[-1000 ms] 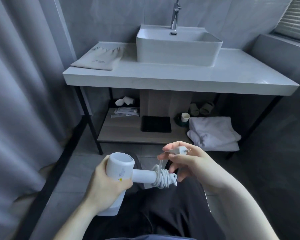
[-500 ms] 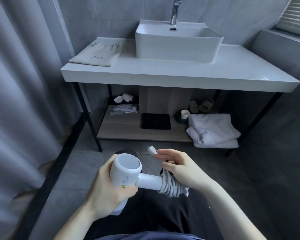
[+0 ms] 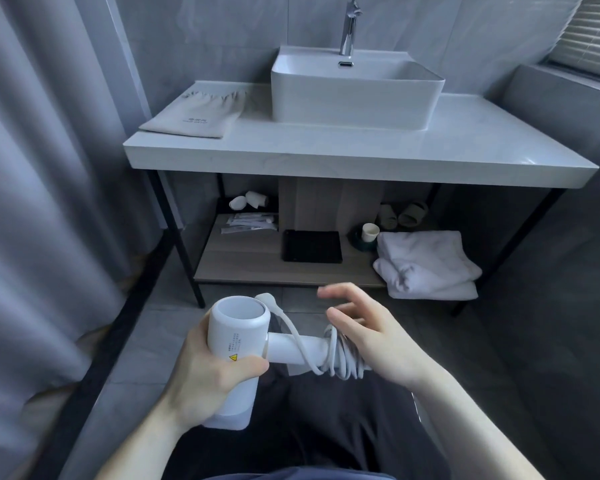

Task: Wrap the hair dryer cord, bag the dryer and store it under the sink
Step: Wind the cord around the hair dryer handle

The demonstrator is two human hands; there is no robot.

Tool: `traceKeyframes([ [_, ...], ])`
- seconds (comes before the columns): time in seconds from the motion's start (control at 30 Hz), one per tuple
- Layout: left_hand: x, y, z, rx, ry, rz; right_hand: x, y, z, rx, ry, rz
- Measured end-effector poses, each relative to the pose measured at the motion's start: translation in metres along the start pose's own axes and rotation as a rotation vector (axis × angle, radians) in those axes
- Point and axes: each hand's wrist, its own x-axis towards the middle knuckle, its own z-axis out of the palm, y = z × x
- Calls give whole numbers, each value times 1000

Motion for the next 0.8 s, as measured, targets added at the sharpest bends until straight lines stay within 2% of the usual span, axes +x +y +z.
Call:
traceKeyframes([
  [0.13,0,12,-3,2,-51,39,-6,-29,-11,-208,40,-456],
  [0.2,0,17,-2,8,-63,73,-4,-40,-13,-223,-37,-515],
  [0.3,-1,22,-1,-18,-74,100,-3,-50,-10,-146,-204,-395],
  [0.5,1,23,-1,-17,-64,122,12,-53,-8,-128,-373,-185],
  [0.6,-1,27,0,-17,-34,128,16,-53,-11,-98,-380,-129],
  [0.73,0,26,-3,-33,39,122,14,-51,-21,-199,-337,-107],
  [0.8,2,25,-5,-48,55,107,9,-52,-26,-251,-373,-58],
])
